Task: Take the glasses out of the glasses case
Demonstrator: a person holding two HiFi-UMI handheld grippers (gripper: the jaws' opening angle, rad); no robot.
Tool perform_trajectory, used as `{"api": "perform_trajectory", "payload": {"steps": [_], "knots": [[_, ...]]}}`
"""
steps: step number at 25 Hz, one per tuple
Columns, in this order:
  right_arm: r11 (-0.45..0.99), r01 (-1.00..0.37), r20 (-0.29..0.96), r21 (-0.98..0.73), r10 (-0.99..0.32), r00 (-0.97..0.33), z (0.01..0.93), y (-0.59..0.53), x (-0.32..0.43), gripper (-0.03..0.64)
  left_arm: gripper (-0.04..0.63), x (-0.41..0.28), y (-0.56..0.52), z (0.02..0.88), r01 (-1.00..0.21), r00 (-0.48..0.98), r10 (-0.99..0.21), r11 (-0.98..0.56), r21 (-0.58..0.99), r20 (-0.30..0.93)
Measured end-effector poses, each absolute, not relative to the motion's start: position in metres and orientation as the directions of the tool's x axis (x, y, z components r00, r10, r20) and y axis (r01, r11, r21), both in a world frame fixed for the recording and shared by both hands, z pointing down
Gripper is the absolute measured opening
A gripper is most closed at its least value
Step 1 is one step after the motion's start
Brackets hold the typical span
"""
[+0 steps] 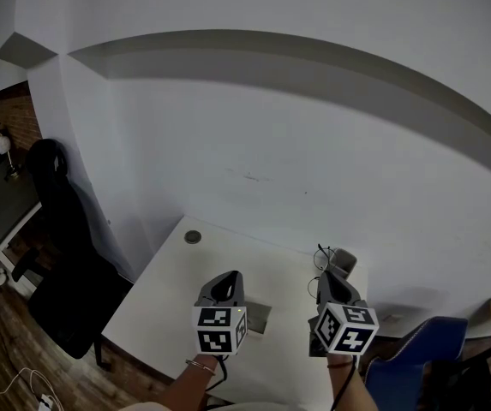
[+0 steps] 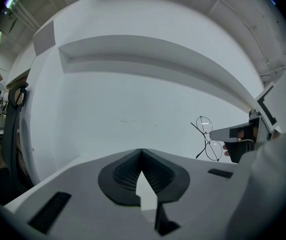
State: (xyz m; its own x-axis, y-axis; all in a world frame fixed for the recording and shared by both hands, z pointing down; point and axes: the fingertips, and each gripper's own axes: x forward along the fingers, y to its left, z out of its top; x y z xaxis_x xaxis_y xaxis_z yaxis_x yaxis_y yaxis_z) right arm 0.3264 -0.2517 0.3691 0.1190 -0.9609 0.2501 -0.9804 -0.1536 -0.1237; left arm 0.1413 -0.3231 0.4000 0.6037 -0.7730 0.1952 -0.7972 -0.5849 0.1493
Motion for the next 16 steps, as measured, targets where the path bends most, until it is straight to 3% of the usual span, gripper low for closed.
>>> {"api": "perform_trajectory", "payload": {"steps": [16], "knots": [[-0.143,-0.982,0.249,-0.121,-0.962,0.109,0.370,-0.245,0.318,0.037,0.008,0.128,-0.316,0.405,-0.808,0.589,-0.783,-0.570,0.149,0.201]]}}
